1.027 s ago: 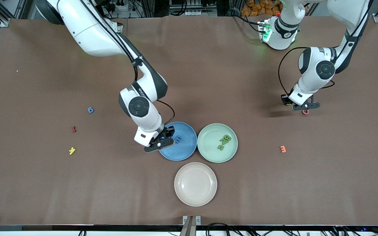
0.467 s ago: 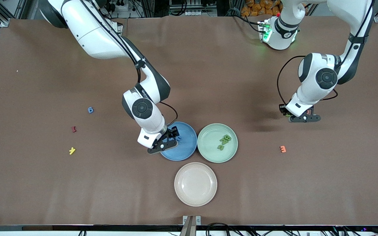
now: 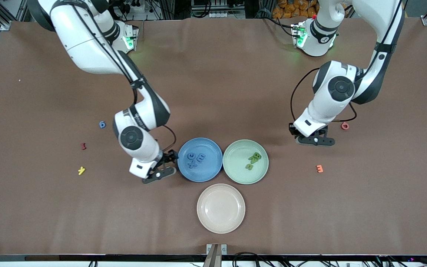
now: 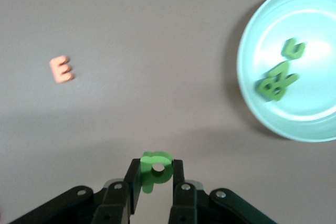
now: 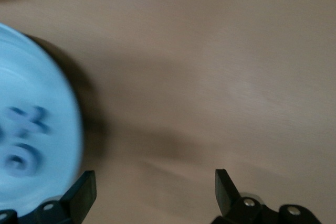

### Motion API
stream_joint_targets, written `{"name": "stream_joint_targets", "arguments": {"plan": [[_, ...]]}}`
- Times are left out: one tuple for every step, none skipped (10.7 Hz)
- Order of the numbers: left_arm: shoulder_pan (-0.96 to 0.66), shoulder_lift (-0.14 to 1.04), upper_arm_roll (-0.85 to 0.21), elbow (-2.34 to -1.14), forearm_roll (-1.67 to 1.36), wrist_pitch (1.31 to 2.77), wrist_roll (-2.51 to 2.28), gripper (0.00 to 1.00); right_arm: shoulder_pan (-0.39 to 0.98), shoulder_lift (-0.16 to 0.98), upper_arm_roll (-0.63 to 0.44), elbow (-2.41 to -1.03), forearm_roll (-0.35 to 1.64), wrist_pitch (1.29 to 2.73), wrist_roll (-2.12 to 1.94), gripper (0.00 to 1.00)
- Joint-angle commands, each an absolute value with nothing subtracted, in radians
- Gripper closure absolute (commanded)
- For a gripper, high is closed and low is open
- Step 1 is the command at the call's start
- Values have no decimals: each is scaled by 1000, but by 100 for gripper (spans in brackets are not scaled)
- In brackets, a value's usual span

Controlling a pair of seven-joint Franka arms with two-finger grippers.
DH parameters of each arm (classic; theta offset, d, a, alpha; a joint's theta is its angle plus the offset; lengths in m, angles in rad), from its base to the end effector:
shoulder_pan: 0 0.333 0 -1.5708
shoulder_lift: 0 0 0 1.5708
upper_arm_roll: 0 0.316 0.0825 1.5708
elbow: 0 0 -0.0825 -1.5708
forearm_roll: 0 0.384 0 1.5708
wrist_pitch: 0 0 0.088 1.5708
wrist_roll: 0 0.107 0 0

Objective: Sort letters by color into matching plates
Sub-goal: 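Drop the p with the left gripper while the right gripper grasps the g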

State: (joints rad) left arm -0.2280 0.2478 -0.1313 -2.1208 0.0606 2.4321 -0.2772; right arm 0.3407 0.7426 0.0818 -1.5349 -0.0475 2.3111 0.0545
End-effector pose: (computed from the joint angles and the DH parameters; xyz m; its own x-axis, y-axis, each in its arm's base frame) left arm 0.5429 -0.2023 0.3018 0.9904 -0.1209 0.0663 -0.1217 -0.9925 0.0081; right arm 0.6533 0.2827 0.2208 0.9293 0.3675 0.0353 0.3684 -0.9294 -0.0210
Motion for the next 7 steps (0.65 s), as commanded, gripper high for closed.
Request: {"name": "stream_joint_targets", "arguments": {"plan": [[-287,372,-138,-1955,31,2402,-302,100,253,580,77,-1760,-60,2356,-108,0],[-301,415,-149,-1907,31,2402,-340,100,218,534,77,-1832,-58,2368,-176,0],[-313,454,-167,-1867,29,2402,-389,100,192,487,78,-1906,-58,2382,-222,0],[-327,478,-172,-1846,32,2402,-434,100,166,444,78,-1981,-58,2416,-266,0],[-340,497,-172,-1835,32,2402,-452,100,140,399,78,-2064,-58,2456,-305,0],[-342,517,-176,-1819,32,2402,-462,100,118,356,77,-2138,-60,2485,-354,0],[-344,540,-205,-1804,35,2402,-485,100,94,316,78,-2204,-60,2506,-406,0]]}}
